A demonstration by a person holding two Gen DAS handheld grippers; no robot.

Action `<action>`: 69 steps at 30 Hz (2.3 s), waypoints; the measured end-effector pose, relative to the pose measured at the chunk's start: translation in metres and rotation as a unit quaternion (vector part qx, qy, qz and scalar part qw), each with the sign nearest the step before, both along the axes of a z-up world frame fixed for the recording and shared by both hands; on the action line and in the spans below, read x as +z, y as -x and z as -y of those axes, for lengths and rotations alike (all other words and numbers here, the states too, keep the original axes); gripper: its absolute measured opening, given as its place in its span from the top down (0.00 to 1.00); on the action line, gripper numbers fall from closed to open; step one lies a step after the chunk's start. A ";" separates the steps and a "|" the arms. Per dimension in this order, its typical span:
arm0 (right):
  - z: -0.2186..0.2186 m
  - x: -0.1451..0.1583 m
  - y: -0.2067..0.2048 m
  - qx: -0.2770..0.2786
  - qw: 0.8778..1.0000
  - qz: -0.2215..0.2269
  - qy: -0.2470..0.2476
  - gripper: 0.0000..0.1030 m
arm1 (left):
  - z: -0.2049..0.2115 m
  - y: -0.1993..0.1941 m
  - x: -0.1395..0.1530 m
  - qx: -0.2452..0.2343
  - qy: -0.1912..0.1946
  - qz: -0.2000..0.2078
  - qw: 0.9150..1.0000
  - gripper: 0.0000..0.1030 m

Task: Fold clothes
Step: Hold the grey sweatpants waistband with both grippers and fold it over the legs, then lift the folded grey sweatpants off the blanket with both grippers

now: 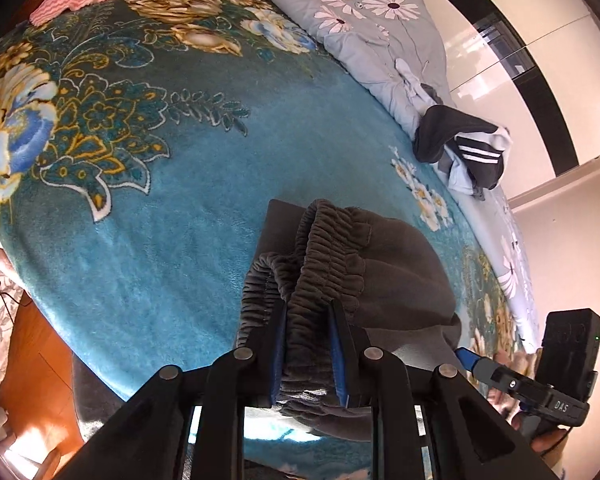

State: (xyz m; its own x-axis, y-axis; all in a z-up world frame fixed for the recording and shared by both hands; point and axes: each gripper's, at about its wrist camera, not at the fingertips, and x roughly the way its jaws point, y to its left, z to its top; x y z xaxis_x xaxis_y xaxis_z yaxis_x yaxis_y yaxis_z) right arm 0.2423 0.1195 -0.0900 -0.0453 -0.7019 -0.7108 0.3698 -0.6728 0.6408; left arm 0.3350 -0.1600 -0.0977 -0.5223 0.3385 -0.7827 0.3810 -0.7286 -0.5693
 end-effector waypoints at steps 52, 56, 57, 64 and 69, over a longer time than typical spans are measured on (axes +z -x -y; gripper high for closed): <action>0.007 -0.036 0.017 -0.004 0.995 -0.027 -0.098 0.37 | -0.052 0.012 0.021 -0.074 -0.025 -0.068 0.995 0.56; -0.019 -0.026 0.015 -0.009 0.997 -0.033 -0.062 0.37 | -0.016 -0.009 0.015 -0.023 -0.020 -0.056 0.998 0.26; -0.028 -0.027 0.014 -0.018 0.998 -0.029 -0.051 0.37 | -0.008 -0.012 0.006 -0.013 -0.026 -0.039 0.999 0.26; -0.078 -0.084 0.015 -0.125 0.984 0.118 0.044 0.16 | -0.004 -0.005 -0.042 -0.033 -0.090 -0.015 0.995 0.14; -0.066 -0.101 0.017 -0.110 0.975 0.150 0.118 0.14 | -0.002 0.007 -0.062 -0.063 -0.114 -0.032 0.991 0.02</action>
